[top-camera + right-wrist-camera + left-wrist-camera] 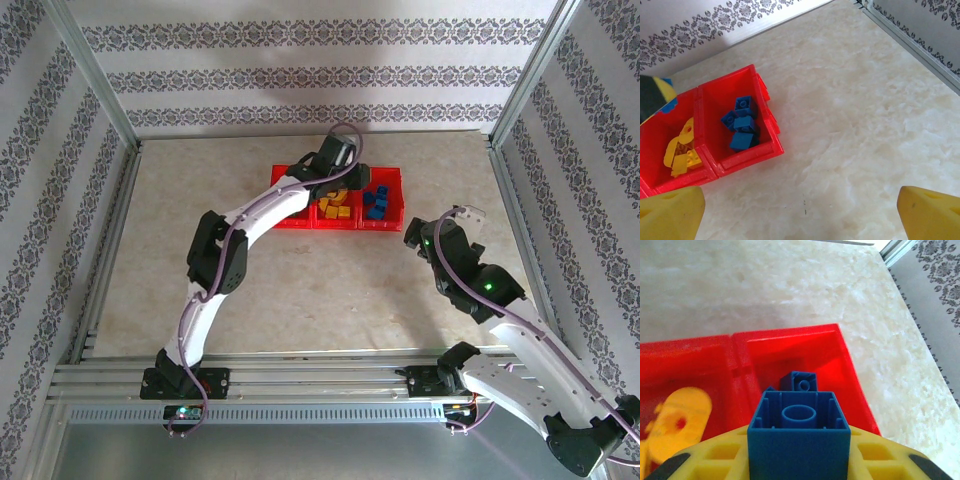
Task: Sort the legos into containers by color
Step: Place the lego in the container.
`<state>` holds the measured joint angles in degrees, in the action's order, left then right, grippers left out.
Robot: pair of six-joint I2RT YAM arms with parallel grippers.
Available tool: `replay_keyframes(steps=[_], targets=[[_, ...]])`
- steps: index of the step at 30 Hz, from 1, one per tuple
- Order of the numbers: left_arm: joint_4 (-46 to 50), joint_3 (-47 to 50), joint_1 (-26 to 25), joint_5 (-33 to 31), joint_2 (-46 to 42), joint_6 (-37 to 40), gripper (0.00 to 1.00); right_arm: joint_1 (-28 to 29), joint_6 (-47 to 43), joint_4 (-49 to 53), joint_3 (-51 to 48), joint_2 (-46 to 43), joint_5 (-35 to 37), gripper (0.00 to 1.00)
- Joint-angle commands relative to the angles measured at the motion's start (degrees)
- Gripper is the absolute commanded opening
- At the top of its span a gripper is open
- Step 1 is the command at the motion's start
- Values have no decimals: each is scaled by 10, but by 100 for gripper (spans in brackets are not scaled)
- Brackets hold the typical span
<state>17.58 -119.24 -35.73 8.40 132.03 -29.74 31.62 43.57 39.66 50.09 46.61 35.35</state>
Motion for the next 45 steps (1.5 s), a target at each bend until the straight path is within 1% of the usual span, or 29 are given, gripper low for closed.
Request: replay_keyframes(steps=[1, 3, 6, 11, 14, 19, 23, 29, 31, 34, 35, 38, 42, 45], targets=[[28, -79, -8, 13, 45, 35, 32, -2, 0, 8, -3, -4, 12, 98], [39, -121, -9, 20, 73, 41, 32, -2, -1, 6, -3, -7, 12, 99], [43, -156, -9, 26, 103, 43, 34, -2, -3, 5, -3, -11, 12, 98], [45, -173, -9, 29, 127, 40, 37, -3, -4, 6, -4, -17, 9, 98], [45, -173, -9, 35, 132, 37, 41, -3, -5, 5, -4, -16, 7, 98], [55, -179, -11, 36, 129, 44, 52, -4, -4, 3, -2, -12, 5, 98], [69, -194, -13, 31, 120, 46, 54, -4, -2, 0, -3, -10, 4, 98], [79, -180, -14, 9, 72, 46, 56, -4, -11, -9, -2, -1, -6, 98], [78, -158, -14, -8, 46, 43, 57, -4, -16, -12, 0, 4, -14, 98], [53, -88, -14, -33, -13, 38, 60, -3, -17, -16, 3, 16, -22, 99], [37, -52, -14, -42, -39, 37, 60, -3, -17, -18, 3, 21, -26, 98], [-17, 62, -12, -71, -121, 24, 67, -2, -16, -30, 3, 33, -38, 99], [-81, 217, 1, -114, -233, 0, 80, 0, -18, -52, 0, 54, -57, 98], [-114, 322, 15, -146, -312, -21, 97, 5, -17, -61, 4, 75, -69, 98]])
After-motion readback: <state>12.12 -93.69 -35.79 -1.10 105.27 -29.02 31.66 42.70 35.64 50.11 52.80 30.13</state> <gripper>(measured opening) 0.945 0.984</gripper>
